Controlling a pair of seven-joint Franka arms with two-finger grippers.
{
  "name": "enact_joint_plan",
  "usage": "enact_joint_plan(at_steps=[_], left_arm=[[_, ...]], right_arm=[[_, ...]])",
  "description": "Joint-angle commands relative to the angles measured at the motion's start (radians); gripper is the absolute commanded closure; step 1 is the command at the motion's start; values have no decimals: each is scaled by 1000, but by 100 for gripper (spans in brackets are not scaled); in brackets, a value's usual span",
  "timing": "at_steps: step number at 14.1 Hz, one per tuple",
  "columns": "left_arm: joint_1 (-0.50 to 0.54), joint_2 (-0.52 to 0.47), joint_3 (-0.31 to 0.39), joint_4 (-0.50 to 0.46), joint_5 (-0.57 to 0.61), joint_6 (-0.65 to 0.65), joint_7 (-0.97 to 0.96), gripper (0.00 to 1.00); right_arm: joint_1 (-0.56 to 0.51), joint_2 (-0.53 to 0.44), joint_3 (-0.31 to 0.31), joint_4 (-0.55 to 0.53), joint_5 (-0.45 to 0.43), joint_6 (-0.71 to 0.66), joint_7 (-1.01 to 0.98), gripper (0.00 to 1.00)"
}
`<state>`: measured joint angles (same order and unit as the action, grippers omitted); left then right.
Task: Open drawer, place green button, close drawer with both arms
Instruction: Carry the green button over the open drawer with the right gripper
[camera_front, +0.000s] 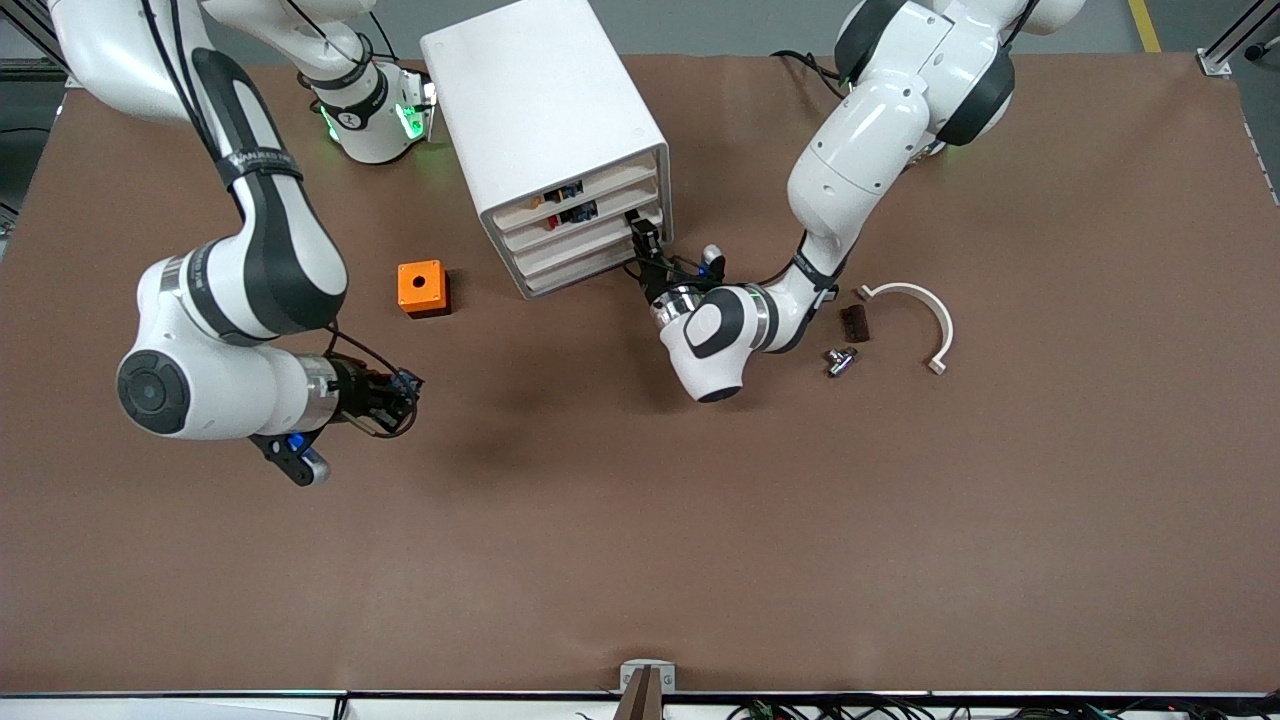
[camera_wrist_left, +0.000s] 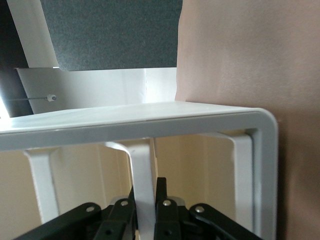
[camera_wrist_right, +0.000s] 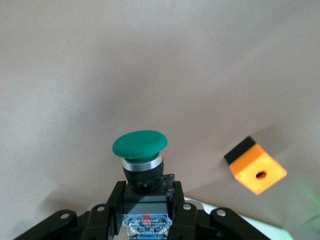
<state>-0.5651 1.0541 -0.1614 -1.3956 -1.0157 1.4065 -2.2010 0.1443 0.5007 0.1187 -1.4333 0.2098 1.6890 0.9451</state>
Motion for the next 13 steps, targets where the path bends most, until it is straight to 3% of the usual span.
enact_joint_plan(at_steps=[1,7,13], left_arm=[[39,18,-1,10,-21,-12,-14,86],[109,18,2,12,-43,-8,-13,85],[163,18,2,15,-43,6,-6,82]], right_arm=[[46,-50,-7,-24,55,-26,134,100],[201,-91,-10,-85,60,20,438,98],[377,-168,-11,-373,49,349,659,98]])
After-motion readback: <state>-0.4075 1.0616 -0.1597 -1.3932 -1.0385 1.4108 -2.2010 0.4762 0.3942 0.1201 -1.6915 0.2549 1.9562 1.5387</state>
